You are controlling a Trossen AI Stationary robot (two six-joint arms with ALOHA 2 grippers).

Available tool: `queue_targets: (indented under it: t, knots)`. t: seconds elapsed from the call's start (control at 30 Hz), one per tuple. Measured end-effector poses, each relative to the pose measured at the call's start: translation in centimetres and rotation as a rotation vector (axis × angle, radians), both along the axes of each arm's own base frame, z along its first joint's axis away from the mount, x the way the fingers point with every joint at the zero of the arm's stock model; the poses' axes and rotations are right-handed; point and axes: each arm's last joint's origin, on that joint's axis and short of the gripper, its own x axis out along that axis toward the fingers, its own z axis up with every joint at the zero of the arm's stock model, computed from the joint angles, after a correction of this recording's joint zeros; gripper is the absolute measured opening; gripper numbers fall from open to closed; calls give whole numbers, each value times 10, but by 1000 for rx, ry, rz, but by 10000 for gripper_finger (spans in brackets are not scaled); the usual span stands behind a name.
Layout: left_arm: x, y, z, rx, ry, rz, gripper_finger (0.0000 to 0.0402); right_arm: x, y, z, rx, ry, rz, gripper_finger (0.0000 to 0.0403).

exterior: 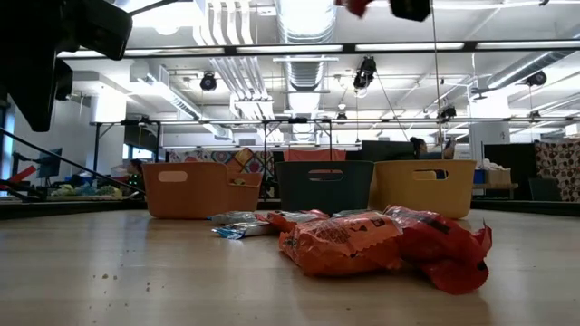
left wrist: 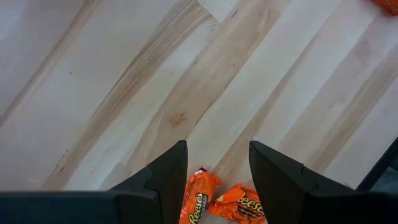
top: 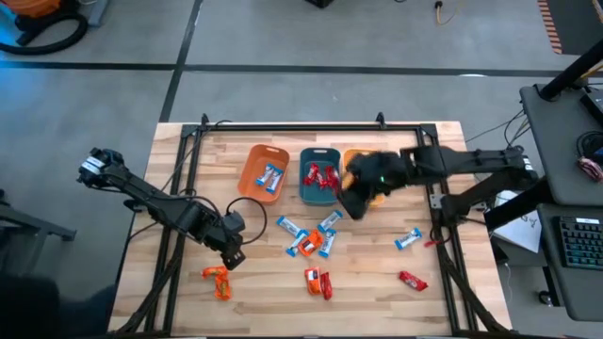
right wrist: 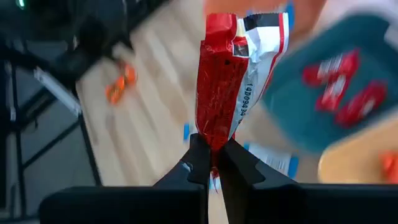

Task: Sort candy
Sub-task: Put the red chocolate bar into the blue bin, then put the white chocolate bar into the orange bin

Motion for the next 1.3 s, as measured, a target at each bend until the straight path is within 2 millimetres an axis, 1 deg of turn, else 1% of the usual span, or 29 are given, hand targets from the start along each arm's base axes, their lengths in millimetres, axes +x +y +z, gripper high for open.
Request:
queue_targets:
  t: [0.07,0.17,0.27,0.37,0.53,0.63,0.7,0.8,0.9,1.0,1.13,1.23,1.3]
  knots:
    - [0,0,0,0,1,0,155,8,-12,2,-33,-33,-14,13]
    - [0,0,0,2,-1,1,155,22,-31,-4,-87,-57,-32,13]
    - [0,0,0,3,-1,1,155,36,-47,-19,-144,-11,-71,13]
    - [0,0,0,2,0,1,155,50,-59,-38,-197,67,-110,13]
    - [0,0,0,4,-1,-7,155,68,-74,-67,-198,160,-137,17]
    - [0,0,0,1,1,-21,155,75,-78,-81,-189,203,-144,35]
    - [-1,-1,0,-35,20,-36,155,79,-79,-89,-183,229,-142,50]
    - [-2,-4,0,-122,64,-58,155,80,-79,-94,-173,260,-141,69]
    - [-2,-5,1,-156,76,-57,155,79,-79,-96,-169,276,-142,86]
    - [1,-6,1,-135,25,-89,155,78,-80,-94,-164,270,-153,99]
    - [8,-8,4,-95,-92,-223,155,75,-81,-90,-164,259,-158,120]
    - [13,-9,6,-20,-176,-299,155,72,-80,-84,-163,245,-157,133]
    - [16,-9,7,43,-230,-381,155,69,-79,-80,-146,231,-143,139]
